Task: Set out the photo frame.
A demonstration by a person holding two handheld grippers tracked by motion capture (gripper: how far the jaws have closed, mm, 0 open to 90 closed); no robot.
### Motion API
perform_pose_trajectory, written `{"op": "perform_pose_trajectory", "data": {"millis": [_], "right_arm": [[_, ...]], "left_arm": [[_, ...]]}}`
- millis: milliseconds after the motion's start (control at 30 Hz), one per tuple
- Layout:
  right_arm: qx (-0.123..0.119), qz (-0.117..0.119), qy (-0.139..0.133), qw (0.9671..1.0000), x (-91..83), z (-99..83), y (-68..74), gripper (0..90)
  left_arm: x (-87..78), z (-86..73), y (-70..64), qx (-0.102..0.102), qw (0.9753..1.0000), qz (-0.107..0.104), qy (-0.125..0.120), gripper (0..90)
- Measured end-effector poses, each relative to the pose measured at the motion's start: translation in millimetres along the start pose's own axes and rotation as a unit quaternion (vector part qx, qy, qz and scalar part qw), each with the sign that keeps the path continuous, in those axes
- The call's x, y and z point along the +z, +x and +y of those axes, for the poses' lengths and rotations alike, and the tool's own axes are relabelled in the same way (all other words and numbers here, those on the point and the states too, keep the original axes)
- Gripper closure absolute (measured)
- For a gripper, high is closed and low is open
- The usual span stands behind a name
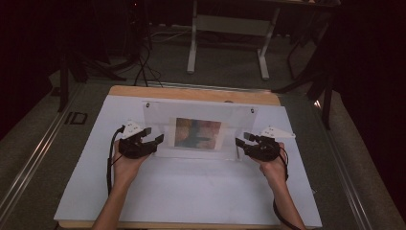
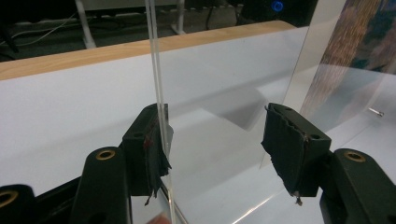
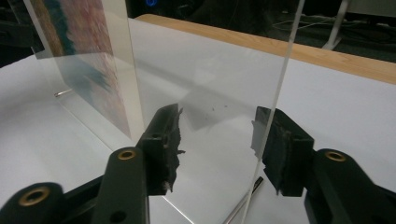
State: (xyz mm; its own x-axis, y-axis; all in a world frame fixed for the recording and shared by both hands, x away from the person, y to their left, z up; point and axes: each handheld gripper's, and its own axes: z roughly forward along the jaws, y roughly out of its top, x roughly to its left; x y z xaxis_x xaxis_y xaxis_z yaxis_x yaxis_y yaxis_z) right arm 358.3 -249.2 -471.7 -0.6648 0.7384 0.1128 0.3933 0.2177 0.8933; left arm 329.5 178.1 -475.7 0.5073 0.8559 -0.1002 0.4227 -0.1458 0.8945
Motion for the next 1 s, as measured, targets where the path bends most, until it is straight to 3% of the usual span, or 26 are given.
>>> {"op": "perform_pose_trajectory", "data": {"millis": [400, 600, 1000], "right_arm": [[-0.007, -0.001, 0.009, 0.9999, -5.8, -0.3, -4.1, 46.2], [-0.012, 0.000, 0.015, 0.9998, -7.0, -0.8, -4.6, 45.3], [-0.005, 0.000, 0.011, 0.9999, -15.9, 1.2, -9.0, 44.2]], "left_arm": [[-2.3, -1.0, 1.6, 0.005, 1.0000, -0.007, 0.002, 38.5], [-10.2, -0.2, 6.0, 0.003, 0.9997, -0.025, -0.006, 39.2], [-27.0, 2.2, 17.0, -0.011, 0.9995, -0.022, -0.020, 41.6]]}}
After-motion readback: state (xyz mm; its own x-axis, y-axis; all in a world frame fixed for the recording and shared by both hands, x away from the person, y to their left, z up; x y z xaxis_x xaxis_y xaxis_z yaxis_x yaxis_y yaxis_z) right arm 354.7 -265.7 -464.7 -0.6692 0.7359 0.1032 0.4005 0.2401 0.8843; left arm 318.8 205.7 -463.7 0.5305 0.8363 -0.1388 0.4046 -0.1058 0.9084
